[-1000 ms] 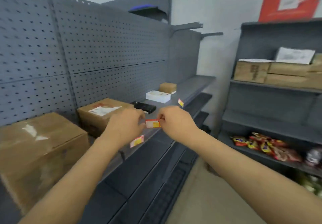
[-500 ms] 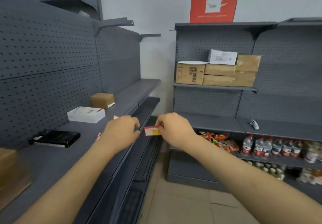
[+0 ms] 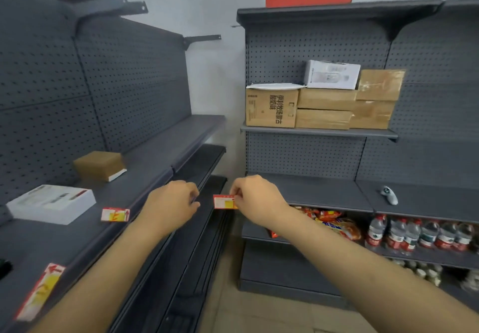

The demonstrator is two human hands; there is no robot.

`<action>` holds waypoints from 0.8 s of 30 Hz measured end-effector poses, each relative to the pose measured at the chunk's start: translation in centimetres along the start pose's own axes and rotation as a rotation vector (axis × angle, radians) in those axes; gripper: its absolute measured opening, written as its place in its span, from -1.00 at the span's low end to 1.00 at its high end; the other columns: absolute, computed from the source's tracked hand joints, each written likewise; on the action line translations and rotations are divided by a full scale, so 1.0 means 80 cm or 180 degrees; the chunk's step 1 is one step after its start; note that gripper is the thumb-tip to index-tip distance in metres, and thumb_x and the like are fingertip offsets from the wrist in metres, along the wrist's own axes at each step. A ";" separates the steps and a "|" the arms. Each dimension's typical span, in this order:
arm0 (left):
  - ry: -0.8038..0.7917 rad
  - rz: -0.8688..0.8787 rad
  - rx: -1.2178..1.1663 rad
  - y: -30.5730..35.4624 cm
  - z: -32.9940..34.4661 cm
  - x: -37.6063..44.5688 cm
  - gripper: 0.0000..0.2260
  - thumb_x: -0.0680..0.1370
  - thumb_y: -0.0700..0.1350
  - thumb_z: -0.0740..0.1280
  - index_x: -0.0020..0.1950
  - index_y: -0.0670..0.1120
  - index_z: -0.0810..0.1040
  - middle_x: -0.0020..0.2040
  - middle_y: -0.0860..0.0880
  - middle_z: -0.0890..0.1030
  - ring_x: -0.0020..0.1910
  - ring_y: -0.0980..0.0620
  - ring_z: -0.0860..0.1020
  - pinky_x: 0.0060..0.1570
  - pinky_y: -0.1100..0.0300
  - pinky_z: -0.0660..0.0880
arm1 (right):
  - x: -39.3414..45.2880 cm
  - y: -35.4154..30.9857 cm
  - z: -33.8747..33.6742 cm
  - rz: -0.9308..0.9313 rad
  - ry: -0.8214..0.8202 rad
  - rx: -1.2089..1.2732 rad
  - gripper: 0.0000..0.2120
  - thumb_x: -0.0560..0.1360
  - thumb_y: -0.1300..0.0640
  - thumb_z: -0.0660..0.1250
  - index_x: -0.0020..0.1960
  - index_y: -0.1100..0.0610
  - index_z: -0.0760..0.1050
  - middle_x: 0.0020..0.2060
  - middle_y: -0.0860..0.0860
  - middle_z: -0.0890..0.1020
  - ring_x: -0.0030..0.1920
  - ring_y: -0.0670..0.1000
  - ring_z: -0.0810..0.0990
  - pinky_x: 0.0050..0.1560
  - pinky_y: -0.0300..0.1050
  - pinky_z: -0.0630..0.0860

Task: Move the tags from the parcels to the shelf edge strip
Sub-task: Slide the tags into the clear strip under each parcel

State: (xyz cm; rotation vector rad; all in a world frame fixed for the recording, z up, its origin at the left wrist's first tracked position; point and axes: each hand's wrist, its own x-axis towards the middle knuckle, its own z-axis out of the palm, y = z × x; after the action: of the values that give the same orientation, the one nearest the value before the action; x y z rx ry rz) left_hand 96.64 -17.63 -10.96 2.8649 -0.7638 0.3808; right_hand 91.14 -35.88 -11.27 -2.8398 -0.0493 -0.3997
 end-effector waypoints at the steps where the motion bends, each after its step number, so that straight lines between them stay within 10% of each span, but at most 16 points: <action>1: -0.0027 -0.0078 0.0039 0.000 0.006 0.015 -0.79 0.53 0.04 0.31 0.14 0.03 0.55 0.03 0.06 0.58 -0.02 0.06 0.55 -0.11 0.19 0.47 | 0.016 0.013 0.002 -0.0048 -0.0038 0.0016 -0.83 0.50 0.19 0.25 0.03 0.10 0.58 -0.02 0.08 0.64 -0.04 0.13 0.60 -0.03 0.06 0.58; 24: -0.0260 -0.1068 0.0515 -0.115 0.123 0.287 -0.76 0.56 0.01 0.26 0.20 -0.02 0.51 0.15 -0.04 0.58 0.07 -0.05 0.56 0.00 0.12 0.48 | 0.379 0.102 0.119 -0.0990 -0.0456 0.0441 -0.83 0.50 0.20 0.24 0.01 0.07 0.57 -0.05 0.06 0.62 -0.08 0.08 0.59 -0.10 -0.01 0.56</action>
State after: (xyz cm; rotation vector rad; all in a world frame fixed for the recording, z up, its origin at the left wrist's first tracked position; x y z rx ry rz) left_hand 122.50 -22.53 -14.62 3.0993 -0.2614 0.2930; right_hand 123.39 -41.25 -13.88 -2.7199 -0.5304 -0.2423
